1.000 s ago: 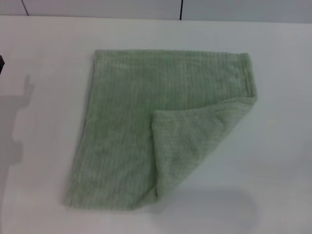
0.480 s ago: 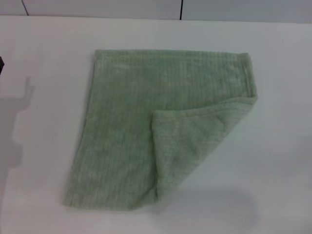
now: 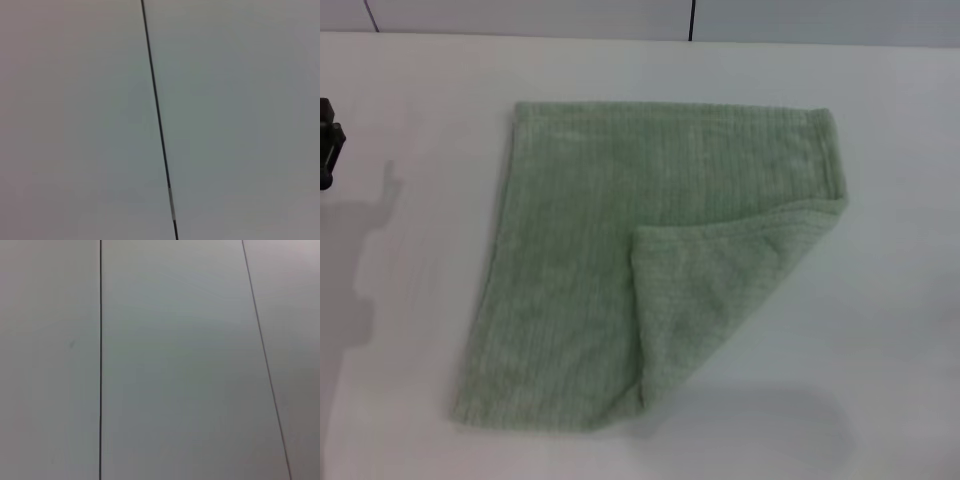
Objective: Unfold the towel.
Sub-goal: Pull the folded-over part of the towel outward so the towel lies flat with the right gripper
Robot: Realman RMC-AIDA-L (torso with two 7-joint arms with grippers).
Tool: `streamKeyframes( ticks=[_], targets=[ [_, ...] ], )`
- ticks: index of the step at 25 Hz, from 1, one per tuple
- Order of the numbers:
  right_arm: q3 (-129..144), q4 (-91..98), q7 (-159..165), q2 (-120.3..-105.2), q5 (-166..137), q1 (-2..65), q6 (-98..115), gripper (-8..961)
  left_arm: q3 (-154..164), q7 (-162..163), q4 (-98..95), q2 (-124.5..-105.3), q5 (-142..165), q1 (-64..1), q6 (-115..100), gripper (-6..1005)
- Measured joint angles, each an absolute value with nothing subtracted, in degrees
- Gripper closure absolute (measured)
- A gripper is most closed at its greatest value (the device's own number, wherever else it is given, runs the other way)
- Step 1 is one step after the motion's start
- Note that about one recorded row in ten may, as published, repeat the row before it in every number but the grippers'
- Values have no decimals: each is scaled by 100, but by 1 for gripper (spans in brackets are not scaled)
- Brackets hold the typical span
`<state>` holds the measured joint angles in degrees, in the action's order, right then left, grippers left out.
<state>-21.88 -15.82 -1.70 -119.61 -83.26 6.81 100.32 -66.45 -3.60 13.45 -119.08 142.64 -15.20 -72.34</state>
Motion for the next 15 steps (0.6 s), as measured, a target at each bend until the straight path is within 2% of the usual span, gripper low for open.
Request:
streamKeyframes(
  ticks=[15],
  targets=[
    [-2188,-1582,-190,-11953,-8337,739,9878,148,-6584,-387,1345,-11909,14265,-1520,-7233,264]
  ],
)
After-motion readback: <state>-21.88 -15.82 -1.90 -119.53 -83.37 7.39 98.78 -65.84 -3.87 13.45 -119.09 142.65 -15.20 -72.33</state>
